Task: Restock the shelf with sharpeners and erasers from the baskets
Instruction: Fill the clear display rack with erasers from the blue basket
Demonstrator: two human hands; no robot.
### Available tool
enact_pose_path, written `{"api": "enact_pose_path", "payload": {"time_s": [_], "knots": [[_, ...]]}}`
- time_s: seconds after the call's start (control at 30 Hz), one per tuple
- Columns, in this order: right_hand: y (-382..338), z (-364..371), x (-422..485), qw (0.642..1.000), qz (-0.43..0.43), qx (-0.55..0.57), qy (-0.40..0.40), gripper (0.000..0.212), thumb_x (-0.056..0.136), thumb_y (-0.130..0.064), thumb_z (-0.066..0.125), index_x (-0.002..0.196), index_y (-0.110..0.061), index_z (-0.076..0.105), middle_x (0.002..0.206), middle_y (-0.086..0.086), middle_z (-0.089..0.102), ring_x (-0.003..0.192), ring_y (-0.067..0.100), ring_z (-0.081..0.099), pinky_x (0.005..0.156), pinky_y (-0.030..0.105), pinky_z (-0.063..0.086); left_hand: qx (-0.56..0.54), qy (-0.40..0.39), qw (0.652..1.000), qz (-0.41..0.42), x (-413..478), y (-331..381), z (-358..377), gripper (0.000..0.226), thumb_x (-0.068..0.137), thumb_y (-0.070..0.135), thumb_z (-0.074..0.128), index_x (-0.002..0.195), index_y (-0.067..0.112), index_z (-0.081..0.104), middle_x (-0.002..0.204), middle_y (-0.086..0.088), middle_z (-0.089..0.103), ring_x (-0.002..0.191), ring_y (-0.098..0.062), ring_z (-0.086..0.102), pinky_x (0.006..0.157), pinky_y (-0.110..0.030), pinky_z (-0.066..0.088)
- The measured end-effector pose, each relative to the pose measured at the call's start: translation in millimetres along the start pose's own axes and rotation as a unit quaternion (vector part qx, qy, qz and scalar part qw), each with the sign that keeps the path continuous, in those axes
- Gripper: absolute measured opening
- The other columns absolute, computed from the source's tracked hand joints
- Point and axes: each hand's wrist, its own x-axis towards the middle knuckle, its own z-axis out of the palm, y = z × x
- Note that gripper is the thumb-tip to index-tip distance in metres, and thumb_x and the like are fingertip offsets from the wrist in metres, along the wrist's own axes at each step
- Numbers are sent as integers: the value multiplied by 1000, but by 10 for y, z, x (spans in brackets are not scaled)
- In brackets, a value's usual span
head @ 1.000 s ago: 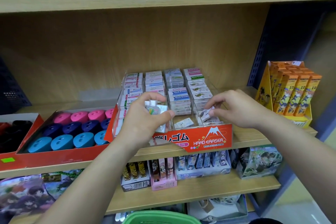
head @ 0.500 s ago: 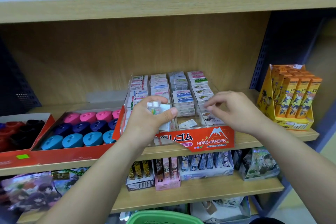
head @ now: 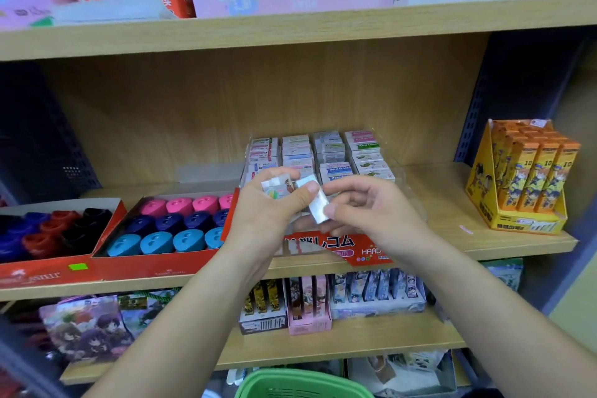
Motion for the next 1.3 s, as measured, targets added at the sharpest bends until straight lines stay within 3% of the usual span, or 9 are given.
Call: {"api": "enact_pose_path", "payload": {"time_s": [0.1, 0.23, 0.43, 0.6, 0.73, 0.87, 1.0, 1.13, 1.3], "knots": [[-21, 16, -12, 1000, 19, 25, 1, 17, 94, 0, 64, 109, -7, 70, 95, 21, 74, 77, 30, 76, 72, 34, 63, -14, 4, 1000, -8, -43, 21, -20, 24, 85, 2, 77, 104, 9, 65, 105, -18, 71, 73, -18, 76, 60, -28, 60], [5, 11, -18, 996, 42, 79, 22, 14, 99, -5, 59, 109, -5, 68, 102, 22, 69, 70, 28, 73, 62, 31, 61, -13, 5, 1000, -11, -48, 13, -56, 27, 85, 3, 78, 108, 8, 64, 95, -18, 76, 71, -22, 75, 60, -28, 60], [34, -77, 11, 992, 22, 120, 42, 14, 95, -3, 63, 108, 2, 68, 95, 18, 67, 72, 24, 69, 68, 28, 60, 7, 2, 1000, -5, -31, -59, -85, 25, 86, 4, 78, 106, 12, 65, 77, -3, 75, 66, -18, 71, 56, -25, 56], [85, -135, 48, 993, 17, 107, 55, 14, 93, -1, 66, 106, -3, 71, 93, 16, 72, 77, 26, 72, 72, 30, 61, 29, 4, 1000, 0, 3, -89, -62, 25, 87, 4, 77, 107, 9, 64, 72, -1, 72, 61, -14, 68, 53, -24, 56], [43, -241, 103, 998, -17, -4, 67, 16, 90, 1, 70, 103, -8, 70, 81, 7, 74, 75, 28, 73, 66, 32, 61, 70, -4, 997, 13, 68, -92, -51, 26, 87, 4, 77, 108, 11, 64, 73, 0, 71, 59, -16, 64, 51, -27, 54], [0, -511, 238, 970, -38, -209, 118, 15, 86, -12, 79, 97, -19, 72, 82, -1, 76, 74, 30, 72, 66, 35, 59, 175, 8, 983, 62, 161, -111, -145, 21, 89, 8, 76, 104, 18, 65, 84, 2, 73, 61, -18, 60, 57, -37, 54], [104, -682, 402, 941, -25, -316, 116, 13, 83, -19, 82, 93, -23, 74, 78, -10, 75, 66, 8, 71, 54, 16, 53, 229, 29, 969, 85, 289, -144, -244, 20, 91, 6, 72, 98, 23, 65, 99, -2, 71, 58, -23, 56, 55, -39, 51], [248, -632, 538, 905, -36, -417, 78, 14, 84, -24, 81, 91, -33, 73, 81, -20, 71, 75, -2, 69, 73, 30, 60, 254, 21, 962, 95, 385, -178, -247, 21, 92, 6, 70, 97, 25, 63, 102, -4, 70, 52, -18, 53, 46, -29, 46], [251, -591, 603, 860, -62, -505, 44, 12, 90, -30, 75, 96, -40, 73, 88, -23, 70, 88, -3, 66, 78, 32, 58, 266, 24, 958, 106, 445, -253, -256, 22, 92, 7, 69, 96, 27, 63, 105, -6, 70, 44, -8, 47, 42, -20, 39]]}}
